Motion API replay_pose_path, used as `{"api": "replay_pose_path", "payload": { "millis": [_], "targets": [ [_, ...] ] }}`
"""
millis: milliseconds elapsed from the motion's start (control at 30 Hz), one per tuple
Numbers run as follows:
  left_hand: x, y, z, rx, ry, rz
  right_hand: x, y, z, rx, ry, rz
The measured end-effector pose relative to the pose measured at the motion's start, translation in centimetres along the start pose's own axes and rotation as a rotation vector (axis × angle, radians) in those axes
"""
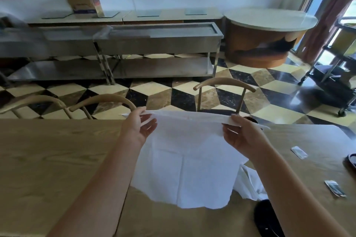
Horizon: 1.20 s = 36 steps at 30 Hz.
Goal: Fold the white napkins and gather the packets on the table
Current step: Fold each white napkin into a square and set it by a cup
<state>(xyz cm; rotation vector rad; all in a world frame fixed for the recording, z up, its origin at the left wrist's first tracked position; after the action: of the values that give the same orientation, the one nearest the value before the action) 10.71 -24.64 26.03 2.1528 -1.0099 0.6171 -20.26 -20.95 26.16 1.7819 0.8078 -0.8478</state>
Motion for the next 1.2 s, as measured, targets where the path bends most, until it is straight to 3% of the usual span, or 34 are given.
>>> {"api": "replay_pose_path", "payload": {
  "millis": [200, 333, 533, 633, 767, 1067, 1200],
  "targets": [
    [3.5, 2.4, 3.2, 0.05, 0.027, 0.042, -2.3, 4.3, 6.5, -0.016, -0.036, -0.034],
    [8.0, 3.6, 2.9, -0.053, 0.128, 0.017, -4.8, 8.1, 8.1, -0.066, -0.156, -0.072],
    [11.7, 2.2, 1.7, -0.237, 0.224, 0.087, -5.4, 10.2, 6.9, 0.038, -0.258, -0.11],
    [9.2, -0.8, 2.8, -0.249, 0.142, 0.081, -2.5, 9.7, 6.2, 0.081, -0.198, -0.135],
    [3.6, -6.0, 6.1, -0.135, -0.031, 0.08, 4.1, 7.0, 5.4, 0.179, -0.028, -0.169],
    [-10.3, -16.5, 10.6, 0.159, -0.395, 0.299, 20.1, -3.2, 1.2, 0.404, 0.282, -0.366],
    [-15.1, -21.0, 10.2, 0.229, -0.505, 0.446, 24.4, -7.0, -1.0, 0.409, 0.373, -0.493]
  ]
}}
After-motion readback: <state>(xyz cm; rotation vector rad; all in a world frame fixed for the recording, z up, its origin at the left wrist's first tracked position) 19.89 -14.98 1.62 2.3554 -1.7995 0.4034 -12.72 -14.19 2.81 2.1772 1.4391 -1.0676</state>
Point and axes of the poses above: each hand's wrist, its own z-axis towards the middle knuckle, its own y-axis out of the palm, x = y × z, the point moved 3 cm from there along z, towards the middle knuckle, and after that the axes turned 14 degrees about -y, right-handed, at the moved point
